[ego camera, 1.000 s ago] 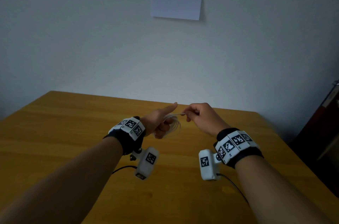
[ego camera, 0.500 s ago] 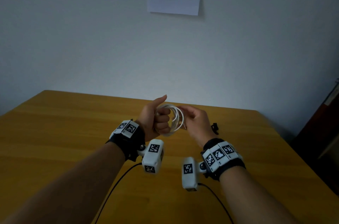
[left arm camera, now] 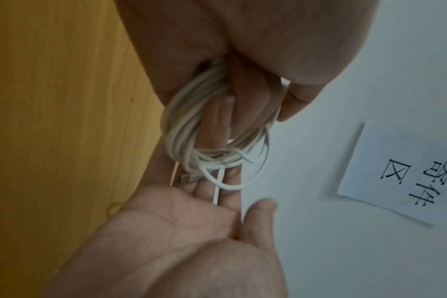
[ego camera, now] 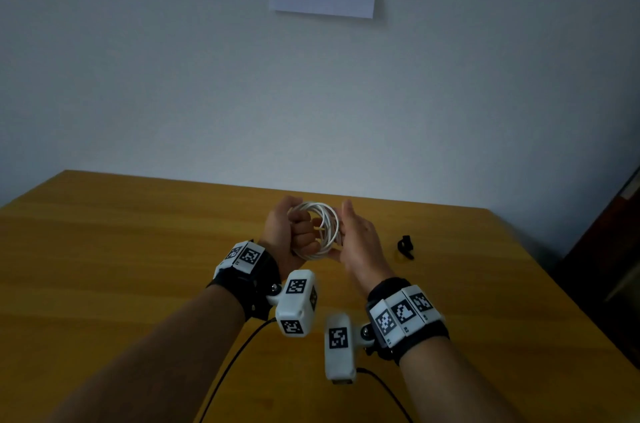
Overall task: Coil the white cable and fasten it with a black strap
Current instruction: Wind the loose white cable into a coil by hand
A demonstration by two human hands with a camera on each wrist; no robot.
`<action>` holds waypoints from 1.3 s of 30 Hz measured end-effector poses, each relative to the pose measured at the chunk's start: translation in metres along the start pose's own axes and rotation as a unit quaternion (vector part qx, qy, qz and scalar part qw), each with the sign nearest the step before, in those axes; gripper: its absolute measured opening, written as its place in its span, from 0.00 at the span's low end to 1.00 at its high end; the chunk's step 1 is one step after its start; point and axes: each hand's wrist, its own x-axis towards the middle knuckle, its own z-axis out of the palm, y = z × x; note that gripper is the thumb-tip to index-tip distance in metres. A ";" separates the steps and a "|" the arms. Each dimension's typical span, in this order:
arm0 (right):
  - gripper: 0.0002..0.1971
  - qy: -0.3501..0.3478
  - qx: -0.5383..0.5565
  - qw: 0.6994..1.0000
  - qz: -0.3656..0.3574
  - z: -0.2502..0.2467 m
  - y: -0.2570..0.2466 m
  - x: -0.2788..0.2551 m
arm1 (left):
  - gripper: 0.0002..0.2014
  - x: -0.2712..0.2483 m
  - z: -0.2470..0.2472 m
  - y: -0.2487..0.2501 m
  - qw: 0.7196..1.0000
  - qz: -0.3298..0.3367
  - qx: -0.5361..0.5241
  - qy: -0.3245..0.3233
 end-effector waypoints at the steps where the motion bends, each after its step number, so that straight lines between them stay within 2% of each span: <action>1: 0.25 -0.001 -0.033 0.999 -0.014 0.000 0.004 0.002 | 0.19 0.004 -0.002 -0.002 1.000 0.006 0.011 0.009; 4: 0.20 -0.018 -0.187 0.978 -0.086 -0.002 0.019 0.009 | 0.19 0.013 -0.010 -0.007 0.999 0.013 0.037 0.031; 6: 0.17 -0.021 -0.237 0.966 -0.097 -0.005 0.028 0.014 | 0.19 0.019 -0.016 -0.011 0.998 0.008 0.047 0.050; 9: 0.18 -0.023 -0.289 0.954 -0.074 -0.006 0.036 0.020 | 0.21 0.027 -0.024 -0.018 0.994 0.004 0.076 0.081; 13: 0.18 -0.039 -0.324 0.945 -0.019 -0.004 0.045 0.030 | 0.24 0.040 -0.031 -0.026 0.990 -0.008 0.110 0.090; 18: 0.22 -0.060 -0.339 0.939 0.027 -0.013 0.044 0.046 | 0.22 0.059 -0.033 -0.021 0.984 -0.024 0.163 0.073; 24: 0.24 -0.068 -0.332 0.940 0.038 -0.020 0.034 0.066 | 0.22 0.078 -0.035 -0.007 0.957 -0.034 0.286 0.034; 33: 0.22 -0.033 -0.234 0.969 0.074 -0.036 0.055 0.106 | 0.16 0.106 -0.062 0.001 0.974 -0.101 0.191 -0.066; 36: 0.22 -0.051 -0.209 0.971 0.107 -0.039 0.064 0.114 | 0.15 0.113 -0.069 -0.005 0.975 -0.100 0.187 -0.072; 39: 0.18 -0.078 -0.180 0.972 0.125 -0.041 0.068 0.116 | 0.15 0.118 -0.075 -0.015 0.975 -0.067 0.205 -0.048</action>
